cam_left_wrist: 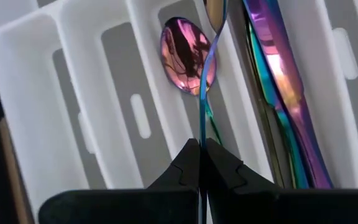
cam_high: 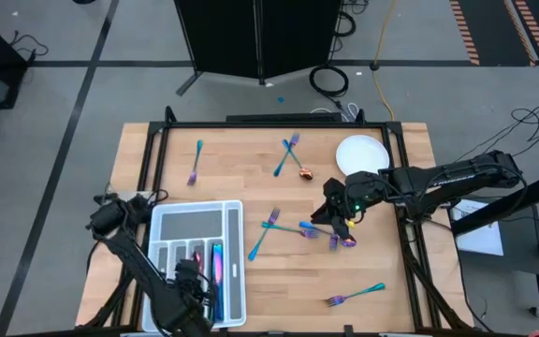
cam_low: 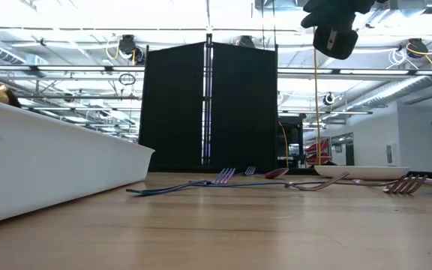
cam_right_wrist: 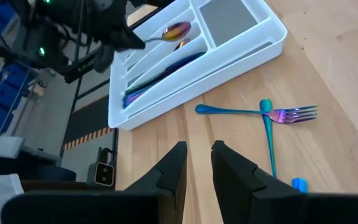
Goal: Sort silverware
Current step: Put the bottom right iridescent spoon into the cutlery tray
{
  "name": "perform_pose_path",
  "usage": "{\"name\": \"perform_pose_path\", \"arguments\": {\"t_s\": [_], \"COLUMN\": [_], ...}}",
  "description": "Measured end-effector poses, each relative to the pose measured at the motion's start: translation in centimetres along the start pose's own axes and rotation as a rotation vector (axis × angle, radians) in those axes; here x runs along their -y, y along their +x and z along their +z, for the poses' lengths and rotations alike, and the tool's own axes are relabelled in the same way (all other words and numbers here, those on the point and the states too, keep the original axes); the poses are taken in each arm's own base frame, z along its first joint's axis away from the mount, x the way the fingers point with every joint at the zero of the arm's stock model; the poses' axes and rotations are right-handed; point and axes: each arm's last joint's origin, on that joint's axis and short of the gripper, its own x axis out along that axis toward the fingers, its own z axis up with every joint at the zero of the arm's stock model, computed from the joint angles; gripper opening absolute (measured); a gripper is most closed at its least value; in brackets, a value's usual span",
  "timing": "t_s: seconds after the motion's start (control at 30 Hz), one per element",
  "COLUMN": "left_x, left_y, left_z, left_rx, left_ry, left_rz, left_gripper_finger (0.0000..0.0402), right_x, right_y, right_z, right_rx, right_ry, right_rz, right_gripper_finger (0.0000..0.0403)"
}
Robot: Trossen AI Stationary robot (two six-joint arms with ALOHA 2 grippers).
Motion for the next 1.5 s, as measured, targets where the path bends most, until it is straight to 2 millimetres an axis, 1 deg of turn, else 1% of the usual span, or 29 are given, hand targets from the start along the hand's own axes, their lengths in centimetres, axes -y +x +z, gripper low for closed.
{"name": "perform_pose_path", "arguments": {"t_s": [0.27,0.47,0.6,0.73,0.93,1.1,1.2,1.33,1.5], "left_x": [0.9,1.4,1.2,0.8,1.7,2.6,3.1,3.5,3.6], "left_y": [1.0,1.2,1.2,1.5,2.8,4.4,4.9,5.2,5.3], "left_z": [-0.3,-0.1,-0.2,-0.3,-0.9,-2.0,-2.3,-2.2,-1.9], "left_rx": [0.006,-0.040,-0.070,-0.045,-0.026,-0.048,-0.061,-0.067,-0.079], "left_ry": [-0.018,-0.048,-0.051,-0.047,-0.043,-0.045,-0.058,-0.102,-0.116], "left_rz": [0.011,0.027,0.066,0.126,0.117,0.129,0.109,0.109,0.146], "left_gripper_finger": [0.0006,0.0006,0.0006,0.0006,0.0006,0.0006,0.0008,0.0029,0.0070], "right_x": [0.1,0.1,0.1,0.2,0.2,0.2,0.2,0.2,0.2], "right_y": [0.0,0.0,0.0,0.0,0.0,0.0,0.0,0.0,0.0], "right_z": [0.1,0.1,0.0,0.0,0.0,0.0,0.0,0.0,0.0], "right_rx": [0.003,0.002,-0.001,-0.003,-0.003,-0.004,-0.004,-0.004,-0.002], "right_ry": [0.034,0.035,0.036,0.028,0.016,0.014,0.014,0.014,0.013], "right_rz": [-0.004,-0.005,-0.007,-0.008,-0.008,-0.009,-0.009,-0.009,-0.007], "right_gripper_finger": [0.0064,0.0064,0.0064,0.0064,0.0064,0.0064,0.0064,0.0064,0.0064]}}
